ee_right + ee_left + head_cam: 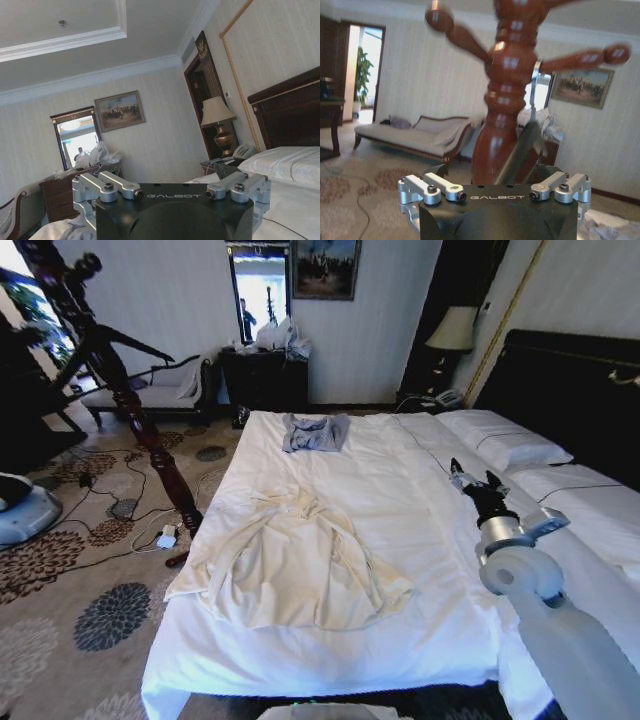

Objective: Pick up the clothes from the bed and hang them on the clothes hanger.

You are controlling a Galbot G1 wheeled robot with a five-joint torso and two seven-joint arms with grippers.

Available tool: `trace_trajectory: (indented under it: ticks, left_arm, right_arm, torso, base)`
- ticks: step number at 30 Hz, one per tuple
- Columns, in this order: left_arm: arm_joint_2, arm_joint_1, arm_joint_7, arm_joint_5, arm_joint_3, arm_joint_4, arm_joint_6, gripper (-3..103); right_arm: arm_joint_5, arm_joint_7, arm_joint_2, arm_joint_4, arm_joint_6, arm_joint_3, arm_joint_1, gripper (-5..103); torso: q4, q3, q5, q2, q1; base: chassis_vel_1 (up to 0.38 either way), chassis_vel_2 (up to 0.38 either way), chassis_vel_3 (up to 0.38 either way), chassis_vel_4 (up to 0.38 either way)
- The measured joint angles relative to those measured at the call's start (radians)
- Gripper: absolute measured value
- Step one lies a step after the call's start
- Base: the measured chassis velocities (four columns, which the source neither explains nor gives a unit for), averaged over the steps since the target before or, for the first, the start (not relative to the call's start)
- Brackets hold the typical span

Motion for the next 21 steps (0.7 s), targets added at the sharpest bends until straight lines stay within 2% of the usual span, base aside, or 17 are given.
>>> trace_trajectory:
  ticks: [6, 7, 8, 10, 13, 16, 18, 19, 21]
  left_arm:
    - [-0.033, 0.033, 0.011, -0.015, -0.009, 0.025, 0.000, 101]
    - [-0.038, 0.038, 0.014, -0.019, -0.012, 0.025, 0.000, 97]
    - [-0.038, 0.038, 0.014, -0.019, -0.012, 0.025, 0.000, 97]
    - [-0.045, 0.049, 0.016, -0.023, -0.020, 0.020, -0.001, 86]
    - [-0.045, 0.059, 0.019, -0.025, -0.025, 0.010, -0.001, 81]
    - [-0.037, 0.074, 0.030, -0.029, -0.027, -0.006, -0.001, 64]
    - [-0.034, 0.079, 0.034, -0.030, -0.027, -0.010, -0.002, 64]
    - [-0.030, 0.087, 0.040, -0.032, -0.030, -0.015, -0.002, 54]
    - [-0.027, 0.097, 0.046, -0.033, -0.034, -0.020, -0.002, 54]
  right_arm:
    - [-0.001, 0.001, 0.000, 0.007, 0.001, 0.021, -0.032, 100]
    - [-0.001, 0.001, 0.000, 0.007, 0.002, 0.028, -0.040, 100]
    - [-0.001, 0.001, 0.000, 0.007, 0.002, 0.028, -0.040, 100]
    - [-0.002, 0.001, -0.002, 0.008, 0.005, 0.043, -0.055, 100]
    - [-0.003, 0.000, -0.003, 0.010, 0.007, 0.054, -0.065, 100]
    - [-0.006, 0.000, -0.006, 0.011, 0.009, 0.064, -0.079, 100]
    - [-0.008, 0.000, -0.006, 0.011, 0.010, 0.065, -0.080, 100]
    - [-0.009, 0.000, -0.007, 0.011, 0.010, 0.066, -0.081, 100]
    - [-0.010, 0.001, -0.007, 0.011, 0.011, 0.066, -0.081, 100]
  torso:
    - [-0.0005, 0.000, 0.0000, 0.000, 0.000]
    - [-0.0005, 0.000, 0.0004, 0.000, 0.000]
    - [-0.0005, 0.000, 0.0004, 0.000, 0.000]
    - [-0.0006, 0.000, 0.0002, 0.000, 0.000]
    - [-0.0003, 0.000, 0.0003, 0.000, 0.000]
    - [-0.0002, 0.000, 0.0003, 0.000, 0.000]
    - [-0.0002, 0.000, 0.0003, 0.000, 0.000]
    - [-0.0003, 0.000, 0.0003, 0.000, 0.000]
    - [-0.0002, 0.000, 0.0002, 0.000, 0.000]
  base:
    - [0.000, 0.000, 0.000, 0.000]
    - [0.000, 0.000, 0.000, 0.000]
    - [0.000, 0.000, 0.000, 0.000]
    - [0.000, 0.000, 0.000, 0.000]
    - [0.000, 0.000, 0.000, 0.000]
    - [0.000, 0.000, 0.000, 0.000]
    - [0.000, 0.000, 0.000, 0.000]
    - [0.000, 0.000, 0.000, 0.000]
    - [0.000, 0.000, 0.000, 0.000]
